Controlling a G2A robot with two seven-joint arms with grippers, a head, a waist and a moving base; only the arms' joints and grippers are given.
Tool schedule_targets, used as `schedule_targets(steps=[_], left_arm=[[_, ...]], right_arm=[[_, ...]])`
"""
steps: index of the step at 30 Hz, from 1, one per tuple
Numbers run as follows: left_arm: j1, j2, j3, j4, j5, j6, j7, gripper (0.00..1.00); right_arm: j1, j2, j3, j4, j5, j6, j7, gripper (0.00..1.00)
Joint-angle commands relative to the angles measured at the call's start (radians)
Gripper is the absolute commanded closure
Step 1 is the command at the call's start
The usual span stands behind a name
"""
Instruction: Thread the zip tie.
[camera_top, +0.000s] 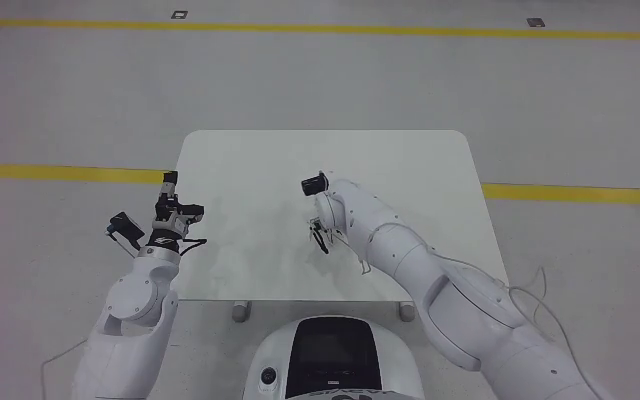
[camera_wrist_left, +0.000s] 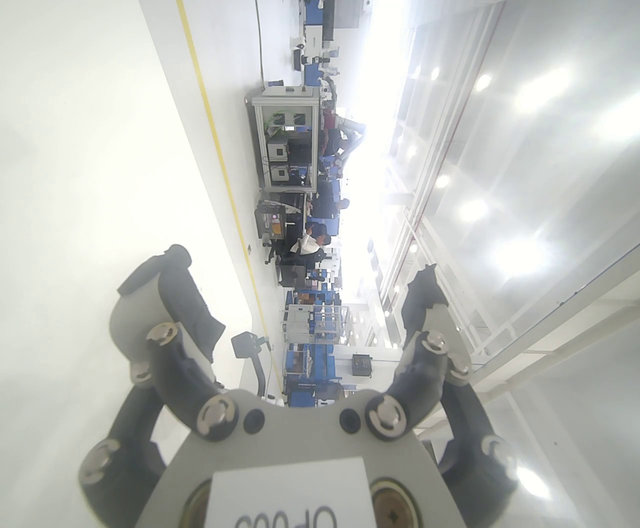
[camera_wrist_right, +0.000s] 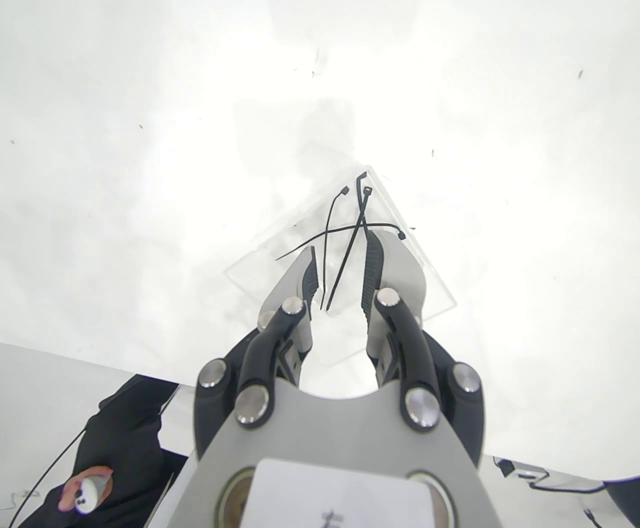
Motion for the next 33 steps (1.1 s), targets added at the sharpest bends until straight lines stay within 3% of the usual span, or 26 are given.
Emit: schedule_targets(steps=[1, 10, 25, 33], left_arm=[[0.0, 0.0, 0.0, 0.0, 0.0, 0.0, 0.0, 0.0], [0.0, 0.0, 0.0, 0.0, 0.0, 0.0, 0.0, 0.0], [0.0, 0.0, 0.0, 0.0, 0.0, 0.0, 0.0, 0.0], [0.0, 0.0, 0.0, 0.0, 0.0, 0.0, 0.0, 0.0]], right_arm=[[-0.002, 0.0, 0.003, 0.001, -0.003, 0.005, 0.0, 0.81], [-0.01, -0.007, 0.02, 0.012, -0.01, 0.007, -0.008, 0.8], [-0.01, -0.034, 0.036, 0.064, -0.015, 0.019, -0.037, 0.91], [-0.004, -0.05, 0.041, 0.1, -0.019, 0.014, -0.042, 0.87]])
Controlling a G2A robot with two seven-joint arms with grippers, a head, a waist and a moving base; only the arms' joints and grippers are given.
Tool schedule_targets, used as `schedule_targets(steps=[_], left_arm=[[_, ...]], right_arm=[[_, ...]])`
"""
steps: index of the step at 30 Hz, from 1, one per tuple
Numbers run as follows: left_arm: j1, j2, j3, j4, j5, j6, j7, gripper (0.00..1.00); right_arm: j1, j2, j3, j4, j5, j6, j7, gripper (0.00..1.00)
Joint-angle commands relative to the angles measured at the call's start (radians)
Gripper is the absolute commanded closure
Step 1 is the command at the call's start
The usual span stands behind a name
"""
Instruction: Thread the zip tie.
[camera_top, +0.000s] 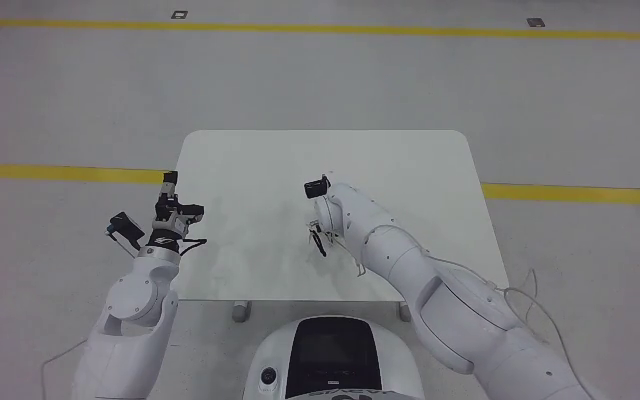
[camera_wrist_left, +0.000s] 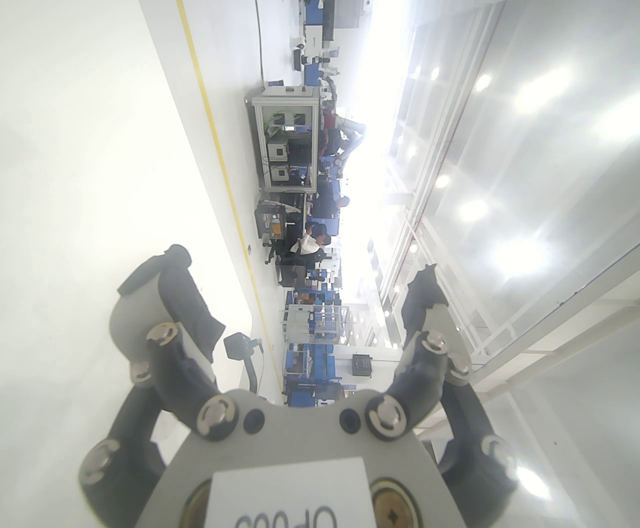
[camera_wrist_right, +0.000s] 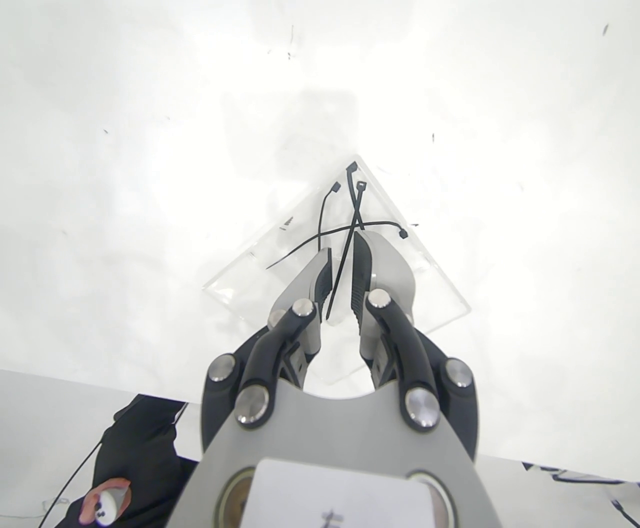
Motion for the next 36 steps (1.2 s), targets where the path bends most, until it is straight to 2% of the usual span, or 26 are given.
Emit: schedule_targets(steps=[1, 19, 21, 25, 36], left_arm=[[0.0, 0.0, 0.0, 0.0, 0.0, 0.0, 0.0, 0.0], [0.0, 0.0, 0.0, 0.0, 0.0, 0.0, 0.0, 0.0], [0.0, 0.0, 0.0, 0.0, 0.0, 0.0, 0.0, 0.0], [0.0, 0.0, 0.0, 0.0, 0.0, 0.0, 0.0, 0.0], [0.0, 0.0, 0.0, 0.0, 0.0, 0.0, 0.0, 0.0]], right_arm=[[0.002, -0.003, 0.001, 0.007, 0.0, -0.002, 0.0, 0.87], [0.013, -0.034, 0.012, 0.071, -0.01, -0.019, -0.007, 0.85], [0.015, -0.038, 0.013, 0.08, -0.012, -0.019, -0.007, 0.87], [0.019, -0.045, 0.014, 0.093, -0.016, -0.018, -0.006, 1.0], [0.039, -0.051, 0.024, 0.096, -0.036, -0.013, 0.002, 1.0]])
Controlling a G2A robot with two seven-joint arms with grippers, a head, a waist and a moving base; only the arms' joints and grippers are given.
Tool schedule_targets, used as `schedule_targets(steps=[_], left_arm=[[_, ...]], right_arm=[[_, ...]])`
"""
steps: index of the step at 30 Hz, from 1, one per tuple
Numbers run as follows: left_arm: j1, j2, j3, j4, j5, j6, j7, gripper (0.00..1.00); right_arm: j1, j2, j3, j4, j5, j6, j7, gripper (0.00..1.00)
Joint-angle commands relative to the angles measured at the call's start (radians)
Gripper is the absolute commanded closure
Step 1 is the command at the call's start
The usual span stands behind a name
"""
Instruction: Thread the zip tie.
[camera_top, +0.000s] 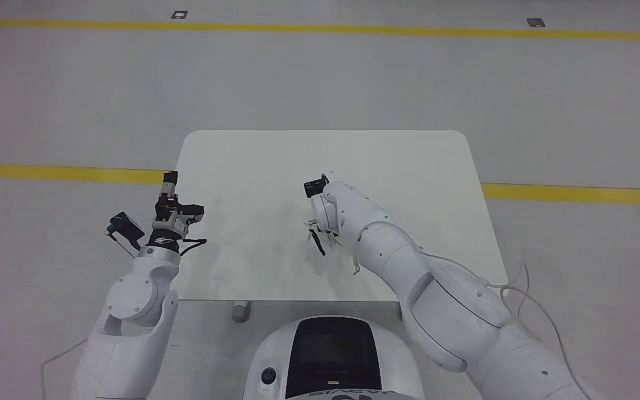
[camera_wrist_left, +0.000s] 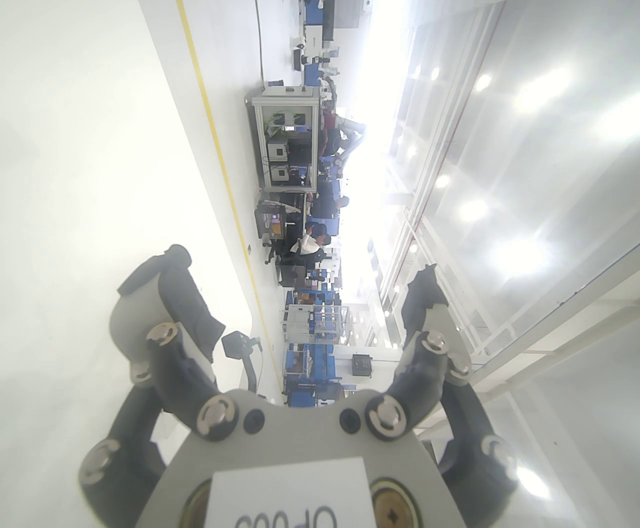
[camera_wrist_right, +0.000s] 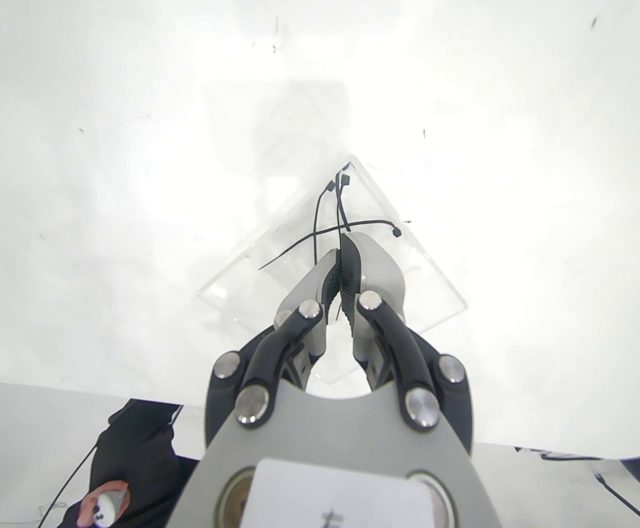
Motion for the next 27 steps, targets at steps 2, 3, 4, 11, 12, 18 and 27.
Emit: schedule_targets(steps=[2, 3, 4, 11, 12, 18, 27], left_arm=[[0.0, 0.0, 0.0, 0.0, 0.0, 0.0, 0.0, 0.0], [0.0, 0.0, 0.0, 0.0, 0.0, 0.0, 0.0, 0.0], [0.0, 0.0, 0.0, 0.0, 0.0, 0.0, 0.0, 0.0], [0.0, 0.0, 0.0, 0.0, 0.0, 0.0, 0.0, 0.0], [0.0, 0.0, 0.0, 0.0, 0.0, 0.0, 0.0, 0.0], [0.0, 0.0, 0.0, 0.0, 0.0, 0.0, 0.0, 0.0], [0.0, 0.0, 0.0, 0.0, 0.0, 0.0, 0.0, 0.0]], right_arm=[[0.005, 0.005, 0.008, -0.008, -0.003, -0.013, 0.004, 1.0], [0.007, 0.007, 0.011, -0.012, -0.004, -0.019, 0.006, 1.0], [0.009, 0.011, 0.014, -0.016, -0.007, -0.027, 0.01, 1.0], [0.006, 0.039, 0.046, -0.069, -0.016, -0.032, 0.016, 1.0], [0.003, 0.044, 0.053, -0.08, -0.015, -0.036, 0.015, 1.0], [-0.033, 0.095, 0.118, -0.194, -0.004, -0.08, 0.005, 1.0], [-0.205, 0.211, 0.279, -0.55, -0.051, -0.139, 0.028, 1.0]])
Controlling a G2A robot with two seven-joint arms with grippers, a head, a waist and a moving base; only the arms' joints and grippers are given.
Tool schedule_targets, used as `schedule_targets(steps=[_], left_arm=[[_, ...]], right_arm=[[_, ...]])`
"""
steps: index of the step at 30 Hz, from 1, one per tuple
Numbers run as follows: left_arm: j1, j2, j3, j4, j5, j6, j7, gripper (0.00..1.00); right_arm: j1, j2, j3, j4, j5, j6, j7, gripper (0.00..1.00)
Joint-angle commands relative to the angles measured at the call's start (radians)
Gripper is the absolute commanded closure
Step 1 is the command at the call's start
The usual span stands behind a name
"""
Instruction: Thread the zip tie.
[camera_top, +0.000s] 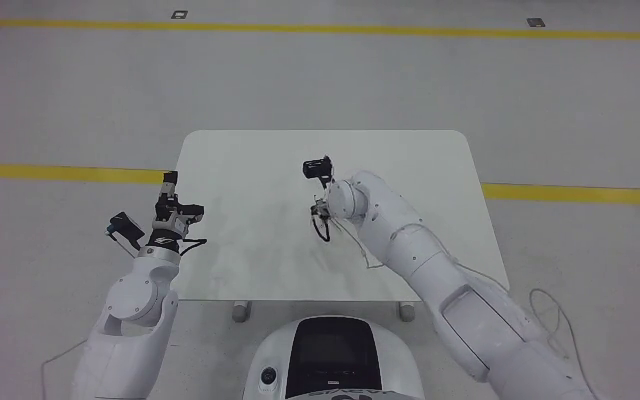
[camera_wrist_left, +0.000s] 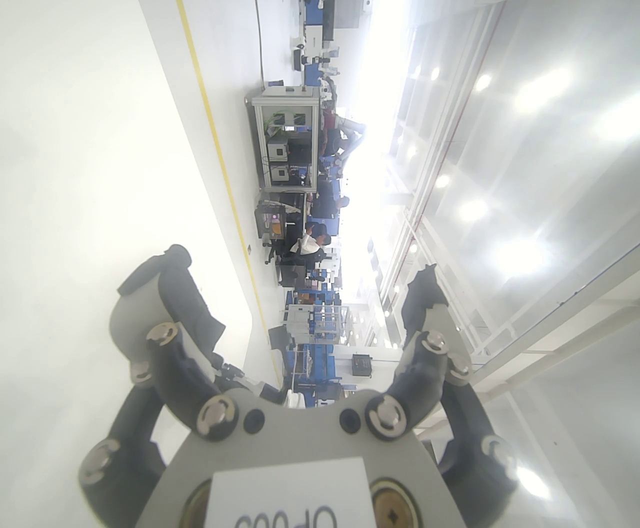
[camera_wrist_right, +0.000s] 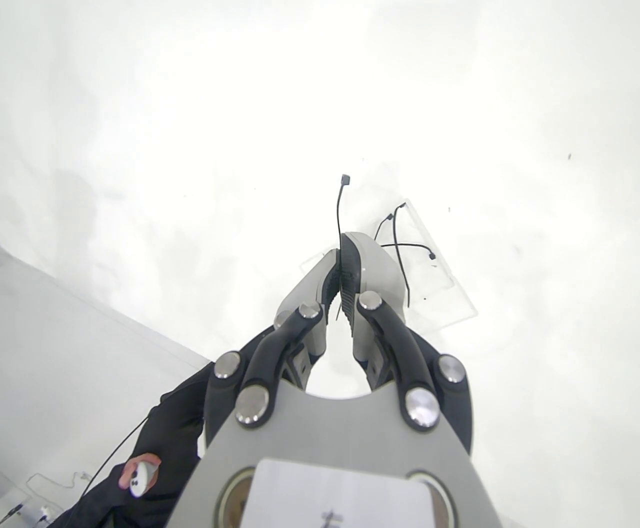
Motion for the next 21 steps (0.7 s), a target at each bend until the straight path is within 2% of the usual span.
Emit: schedule_targets(steps=[1, 10, 12, 17, 21], left_arm=[[0.0, 0.0, 0.0, 0.0, 0.0, 0.0, 0.0, 0.0], [0.0, 0.0, 0.0, 0.0, 0.0, 0.0, 0.0, 0.0], [0.0, 0.0, 0.0, 0.0, 0.0, 0.0, 0.0, 0.0], [0.0, 0.0, 0.0, 0.0, 0.0, 0.0, 0.0, 0.0], [0.0, 0.0, 0.0, 0.0, 0.0, 0.0, 0.0, 0.0]], right_arm=[[-0.049, 0.024, 0.038, -0.097, -0.02, -0.005, 0.017, 1.0], [-0.049, 0.024, 0.038, -0.097, -0.02, -0.005, 0.017, 1.0], [-0.078, 0.027, 0.067, -0.106, 0.026, -0.017, -0.043, 1.0], [-0.141, 0.039, 0.126, -0.159, 0.12, -0.101, -0.142, 1.0], [-0.214, 0.05, 0.159, -0.213, 0.187, -0.202, -0.22, 1.0]])
